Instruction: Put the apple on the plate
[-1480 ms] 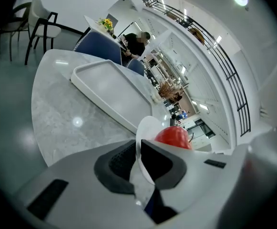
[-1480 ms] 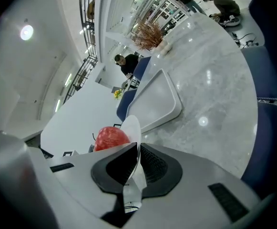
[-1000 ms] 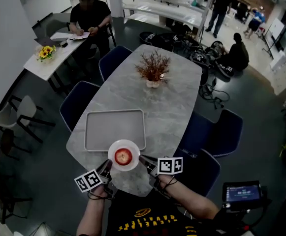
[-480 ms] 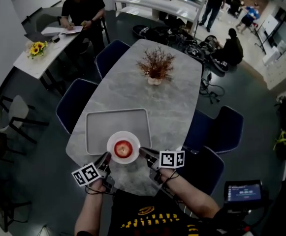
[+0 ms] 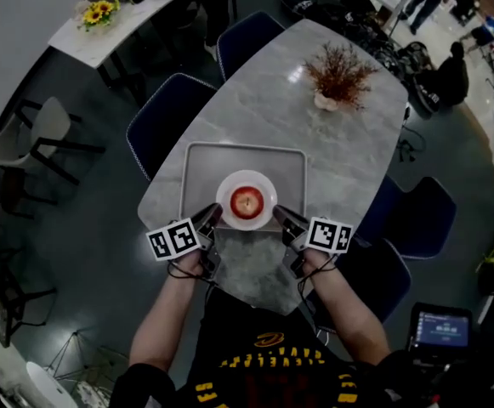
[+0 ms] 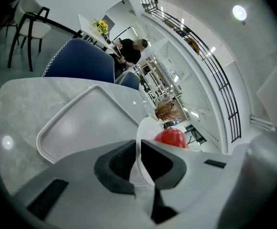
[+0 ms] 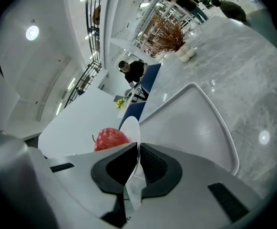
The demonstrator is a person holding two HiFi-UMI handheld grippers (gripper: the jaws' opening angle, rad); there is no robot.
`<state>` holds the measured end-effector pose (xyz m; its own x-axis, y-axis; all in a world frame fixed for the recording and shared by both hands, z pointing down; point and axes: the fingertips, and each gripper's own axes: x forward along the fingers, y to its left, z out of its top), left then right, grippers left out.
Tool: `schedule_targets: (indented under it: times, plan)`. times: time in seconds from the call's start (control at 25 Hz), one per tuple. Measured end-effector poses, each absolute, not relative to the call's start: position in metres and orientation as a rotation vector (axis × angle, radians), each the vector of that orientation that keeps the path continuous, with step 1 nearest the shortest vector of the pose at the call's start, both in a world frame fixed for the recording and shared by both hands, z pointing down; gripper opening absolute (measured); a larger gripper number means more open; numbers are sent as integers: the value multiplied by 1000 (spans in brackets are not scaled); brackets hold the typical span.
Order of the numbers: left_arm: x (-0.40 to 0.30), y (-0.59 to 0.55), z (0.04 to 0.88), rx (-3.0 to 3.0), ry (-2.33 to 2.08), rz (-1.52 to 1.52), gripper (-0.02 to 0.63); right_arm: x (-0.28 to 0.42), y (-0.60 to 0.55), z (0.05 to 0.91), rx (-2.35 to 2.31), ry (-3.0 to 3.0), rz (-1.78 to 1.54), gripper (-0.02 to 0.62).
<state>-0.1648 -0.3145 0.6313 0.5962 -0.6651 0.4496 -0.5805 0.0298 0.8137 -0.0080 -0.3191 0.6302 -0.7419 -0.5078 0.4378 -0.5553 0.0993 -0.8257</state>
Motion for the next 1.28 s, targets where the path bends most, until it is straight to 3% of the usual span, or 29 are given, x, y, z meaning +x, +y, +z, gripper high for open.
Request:
schedule_targets:
  times: [0.76,1.28]
  plan:
    - [-162,-377,717,1568,-1011,80,37,-5,-371,720,1212,-2084,1786,28]
    - [-168,-372,736,1524,-995,132,37,-10,-372,736,1218,-2021,1798,29]
